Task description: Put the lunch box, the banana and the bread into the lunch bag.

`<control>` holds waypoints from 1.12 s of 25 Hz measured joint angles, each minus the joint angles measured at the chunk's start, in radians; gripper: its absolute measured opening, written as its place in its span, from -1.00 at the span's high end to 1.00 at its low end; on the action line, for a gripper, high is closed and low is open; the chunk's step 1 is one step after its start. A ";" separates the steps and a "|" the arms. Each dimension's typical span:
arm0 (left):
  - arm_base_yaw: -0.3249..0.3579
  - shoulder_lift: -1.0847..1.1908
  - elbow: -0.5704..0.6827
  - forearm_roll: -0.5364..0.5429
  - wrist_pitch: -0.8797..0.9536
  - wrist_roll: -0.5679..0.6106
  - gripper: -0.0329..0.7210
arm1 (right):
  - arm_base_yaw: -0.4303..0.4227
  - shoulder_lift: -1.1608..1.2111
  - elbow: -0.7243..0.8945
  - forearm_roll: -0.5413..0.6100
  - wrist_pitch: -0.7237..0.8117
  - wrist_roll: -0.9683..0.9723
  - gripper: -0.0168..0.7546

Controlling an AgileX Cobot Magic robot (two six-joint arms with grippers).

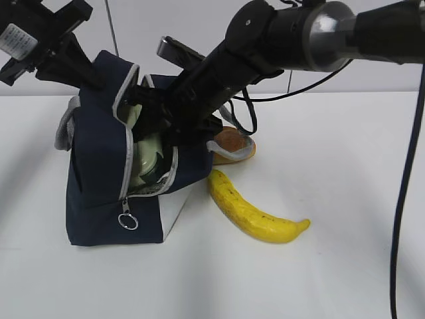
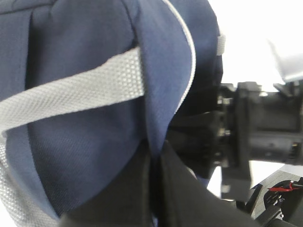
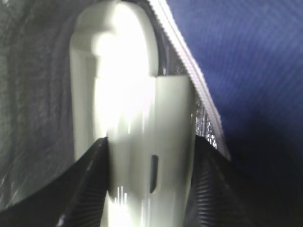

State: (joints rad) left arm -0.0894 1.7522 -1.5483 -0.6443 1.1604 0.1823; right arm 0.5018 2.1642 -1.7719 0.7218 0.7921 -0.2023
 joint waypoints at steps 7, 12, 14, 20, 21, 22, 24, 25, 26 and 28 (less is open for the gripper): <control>0.000 0.000 0.000 0.000 0.000 0.000 0.91 | 0.044 0.078 -0.062 0.000 -0.027 0.000 -0.03; 0.000 0.000 0.000 0.002 0.000 0.000 0.91 | 0.046 0.125 -0.075 0.000 -0.050 0.000 -0.03; 0.000 0.000 0.000 0.003 0.000 0.000 0.91 | 0.046 0.136 -0.075 0.000 -0.057 0.000 -0.08; 0.000 0.000 0.000 0.008 0.000 0.000 0.91 | 0.046 0.138 -0.122 -0.036 0.002 0.000 -0.33; 0.000 0.000 0.000 0.009 0.000 0.000 0.91 | 0.046 0.138 -0.147 -0.065 0.040 0.000 -0.35; 0.000 0.000 0.000 0.009 0.000 0.000 0.91 | 0.044 0.138 -0.171 -0.091 0.083 0.000 -0.36; 0.000 0.000 0.000 0.009 0.001 0.000 0.91 | 0.036 0.138 -0.244 -0.153 0.174 0.006 -0.37; 0.000 0.000 0.000 0.009 0.001 0.000 0.91 | 0.033 0.138 -0.280 -0.179 0.231 0.008 -0.37; 0.000 0.000 0.000 0.009 0.001 0.000 0.91 | 0.030 0.138 -0.326 -0.206 0.292 0.011 -0.37; 0.000 0.000 0.000 0.009 0.002 0.000 0.91 | 0.020 0.138 -0.420 -0.260 0.389 0.011 -0.37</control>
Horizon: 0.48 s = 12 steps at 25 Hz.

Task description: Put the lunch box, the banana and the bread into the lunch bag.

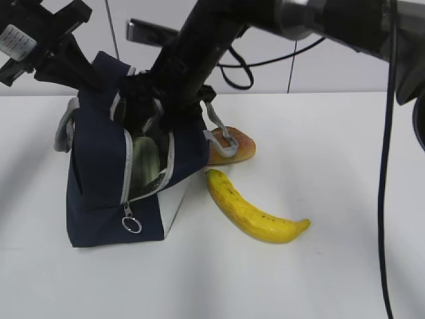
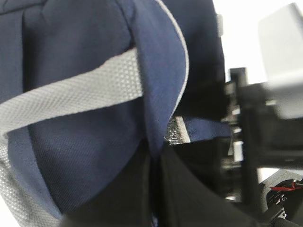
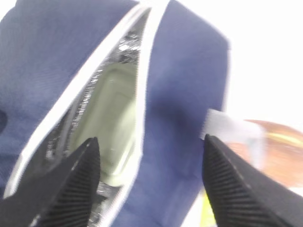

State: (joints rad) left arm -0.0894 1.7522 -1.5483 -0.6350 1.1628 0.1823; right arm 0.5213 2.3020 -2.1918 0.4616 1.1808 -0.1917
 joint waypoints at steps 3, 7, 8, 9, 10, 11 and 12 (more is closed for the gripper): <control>0.000 0.000 0.000 0.000 0.004 0.000 0.91 | -0.021 0.000 -0.115 -0.081 0.041 0.017 -0.36; 0.000 0.000 0.000 0.000 0.010 0.000 0.91 | -0.047 -0.039 -0.159 -0.155 0.053 0.043 -0.34; 0.000 0.000 0.000 0.000 0.012 0.000 0.91 | -0.051 -0.054 -0.161 -0.173 0.058 0.045 -0.34; 0.000 0.000 0.000 0.000 0.015 0.000 0.91 | -0.054 -0.069 -0.161 -0.197 0.062 0.047 -0.34; 0.000 0.000 0.000 0.000 0.015 0.000 0.91 | -0.056 -0.089 -0.159 -0.223 0.063 0.047 -0.34; 0.000 0.000 0.000 0.001 0.015 0.000 0.91 | -0.060 -0.113 -0.152 -0.242 0.066 0.049 -0.34; 0.000 0.000 0.000 0.002 0.018 0.000 0.91 | -0.063 -0.139 -0.142 -0.265 0.066 0.049 -0.34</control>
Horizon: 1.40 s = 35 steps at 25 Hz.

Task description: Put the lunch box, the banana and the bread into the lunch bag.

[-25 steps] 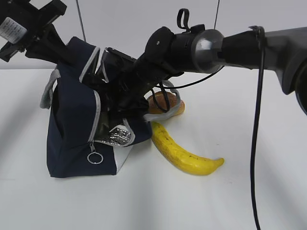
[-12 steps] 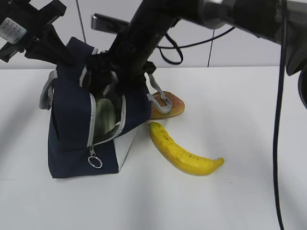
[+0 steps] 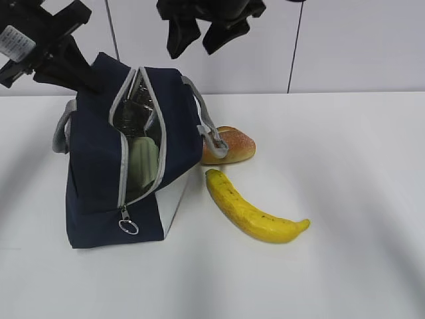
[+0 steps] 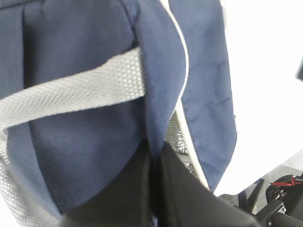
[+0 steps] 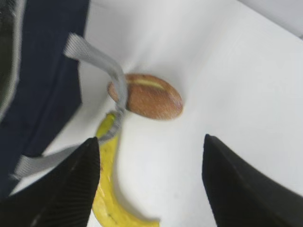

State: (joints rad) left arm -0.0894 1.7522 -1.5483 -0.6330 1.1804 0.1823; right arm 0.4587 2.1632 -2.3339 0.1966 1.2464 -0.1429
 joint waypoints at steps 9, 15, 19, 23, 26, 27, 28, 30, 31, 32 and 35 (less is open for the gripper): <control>0.000 0.000 0.000 0.026 0.026 0.000 0.91 | -0.008 -0.216 0.326 -0.285 0.002 0.000 -0.34; 0.000 0.000 -0.001 0.038 0.027 0.000 0.91 | -0.008 -0.308 0.615 -0.250 0.002 -0.058 -0.34; 0.000 0.000 -0.001 0.039 0.028 0.000 0.91 | -0.008 -0.345 0.791 -0.205 -0.005 -0.110 -0.34; 0.000 0.000 -0.001 0.040 0.028 0.000 0.91 | -0.008 -0.378 0.956 -0.147 -0.076 -0.180 -0.34; 0.000 0.000 -0.002 0.040 0.028 0.000 0.91 | -0.008 -0.386 1.065 -0.107 -0.196 -0.252 -0.34; 0.000 0.000 -0.002 0.040 0.028 0.000 0.91 | -0.008 -0.386 1.099 -0.092 -0.236 -0.281 -0.34; 0.000 0.000 -0.002 0.040 0.028 0.000 0.91 | -0.008 -0.386 1.125 -0.072 -0.292 -0.316 -0.34; 0.000 0.000 -0.002 0.040 0.028 0.000 0.91 | -0.008 -0.386 1.178 -0.042 -0.374 -0.375 -0.34; 0.000 0.000 -0.002 0.040 0.028 0.000 0.91 | -0.008 -0.386 1.197 -0.035 -0.417 -0.397 -0.34; 0.000 0.000 -0.002 0.040 0.028 0.000 0.91 | -0.008 -0.386 1.218 -0.030 -0.458 -0.413 -0.34; 0.000 0.000 -0.002 0.040 0.029 0.000 0.91 | -0.008 -0.386 1.254 -0.027 -0.549 -0.476 -0.34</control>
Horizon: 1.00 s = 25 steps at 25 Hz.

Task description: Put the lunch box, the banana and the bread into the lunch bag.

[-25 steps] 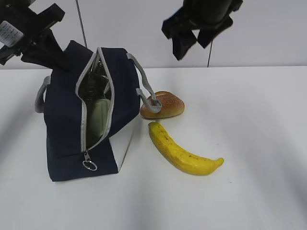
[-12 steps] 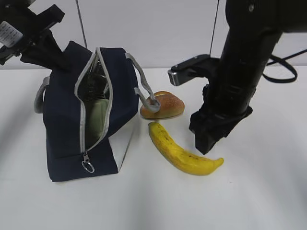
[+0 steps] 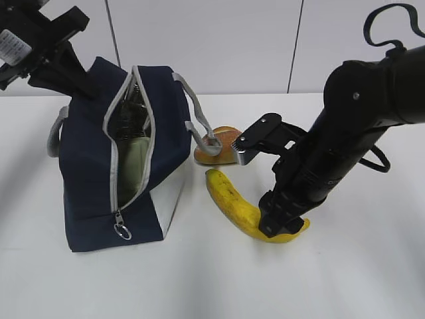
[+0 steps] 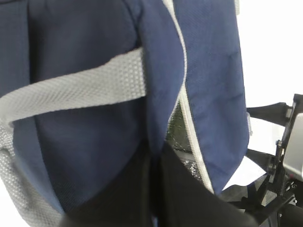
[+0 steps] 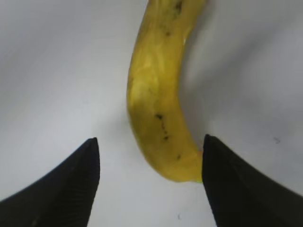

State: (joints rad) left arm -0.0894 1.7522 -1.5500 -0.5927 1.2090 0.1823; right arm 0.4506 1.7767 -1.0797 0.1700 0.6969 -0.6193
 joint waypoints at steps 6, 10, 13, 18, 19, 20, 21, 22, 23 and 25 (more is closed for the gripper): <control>0.000 0.000 0.000 0.000 0.000 0.000 0.91 | 0.000 0.022 0.004 0.017 -0.075 -0.083 -0.34; 0.000 0.000 0.000 0.000 0.000 0.000 0.91 | 0.000 0.063 0.004 0.089 -0.087 -0.159 -0.48; 0.000 0.000 0.000 0.000 0.000 0.000 0.91 | 0.000 0.092 0.004 0.116 -0.111 -0.186 -0.54; 0.000 0.000 0.000 0.000 0.000 0.000 0.91 | 0.000 0.146 0.004 0.127 -0.144 -0.199 -0.55; 0.000 0.000 0.000 0.000 0.000 0.000 0.91 | 0.000 0.158 0.002 0.131 -0.145 -0.200 -0.55; 0.000 0.000 0.000 0.000 0.001 0.000 0.91 | 0.000 0.165 -0.002 0.133 -0.145 -0.201 -0.53; 0.000 0.000 0.000 0.000 0.001 0.000 0.91 | 0.000 0.170 -0.006 0.137 -0.148 -0.201 -0.50; 0.000 0.000 0.000 0.000 0.001 0.000 0.91 | 0.000 0.171 -0.009 0.139 -0.149 -0.201 -0.42; 0.000 0.000 0.000 0.000 0.001 0.000 0.91 | 0.000 0.171 -0.013 0.139 -0.149 -0.201 -0.31; 0.000 0.000 0.000 0.000 0.001 0.000 0.91 | 0.000 0.171 -0.017 0.139 -0.146 -0.201 -0.10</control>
State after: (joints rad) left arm -0.0894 1.7522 -1.5500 -0.5927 1.2100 0.1823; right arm 0.4506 1.9478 -1.0965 0.3092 0.5508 -0.8205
